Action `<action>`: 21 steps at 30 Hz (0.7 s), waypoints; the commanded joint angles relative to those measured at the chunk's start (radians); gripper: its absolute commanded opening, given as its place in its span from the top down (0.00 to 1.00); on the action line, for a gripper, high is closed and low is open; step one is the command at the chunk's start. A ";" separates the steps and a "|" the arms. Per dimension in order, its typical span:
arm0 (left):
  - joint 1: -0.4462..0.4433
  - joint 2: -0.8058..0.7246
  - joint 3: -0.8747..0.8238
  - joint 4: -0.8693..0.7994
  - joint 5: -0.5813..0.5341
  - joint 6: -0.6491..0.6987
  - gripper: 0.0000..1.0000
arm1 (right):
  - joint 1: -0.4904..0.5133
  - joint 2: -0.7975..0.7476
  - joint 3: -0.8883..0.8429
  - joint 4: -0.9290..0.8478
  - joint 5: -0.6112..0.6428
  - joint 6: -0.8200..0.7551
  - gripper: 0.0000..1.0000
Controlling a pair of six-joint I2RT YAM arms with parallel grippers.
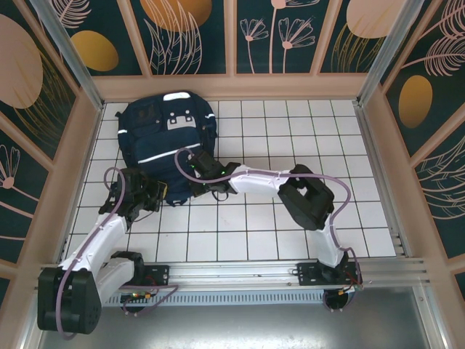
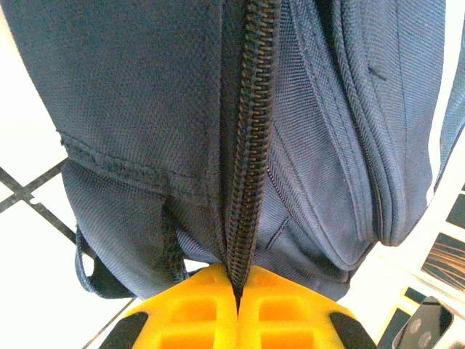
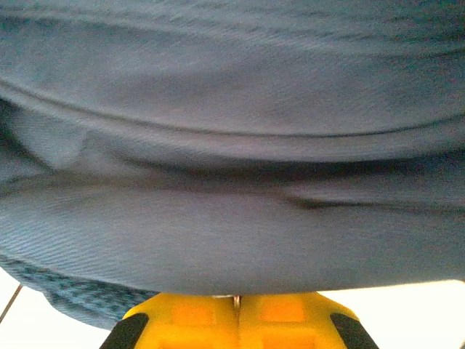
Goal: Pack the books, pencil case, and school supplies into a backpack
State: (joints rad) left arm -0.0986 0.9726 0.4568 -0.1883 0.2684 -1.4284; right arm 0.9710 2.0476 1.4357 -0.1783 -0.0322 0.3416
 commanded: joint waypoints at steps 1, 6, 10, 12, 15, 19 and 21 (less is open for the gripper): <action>0.023 -0.044 0.060 -0.161 -0.108 0.084 1.00 | -0.137 -0.051 -0.047 -0.037 0.141 -0.045 1.00; 0.044 -0.076 0.126 -0.257 -0.107 0.169 1.00 | -0.233 -0.026 -0.012 -0.008 0.168 -0.120 1.00; 0.062 -0.090 0.165 -0.318 -0.104 0.218 1.00 | -0.301 0.044 0.077 -0.006 0.168 -0.171 1.00; 0.072 -0.098 0.179 -0.334 -0.089 0.250 1.00 | -0.331 0.078 0.121 -0.004 0.167 -0.189 1.00; 0.083 -0.104 0.205 -0.371 -0.074 0.295 1.00 | -0.377 0.151 0.228 -0.009 0.162 -0.209 1.00; 0.086 -0.110 0.221 -0.416 -0.042 0.349 1.00 | -0.419 0.244 0.395 -0.033 0.146 -0.205 1.00; 0.088 -0.119 0.220 -0.437 -0.033 0.368 1.00 | -0.419 0.297 0.480 -0.056 0.143 -0.202 1.00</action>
State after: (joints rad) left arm -0.0437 0.9016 0.6399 -0.4576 0.2859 -1.1416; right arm 0.6621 2.2932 1.7943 -0.2665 -0.0788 0.1299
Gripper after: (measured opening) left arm 0.065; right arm 0.053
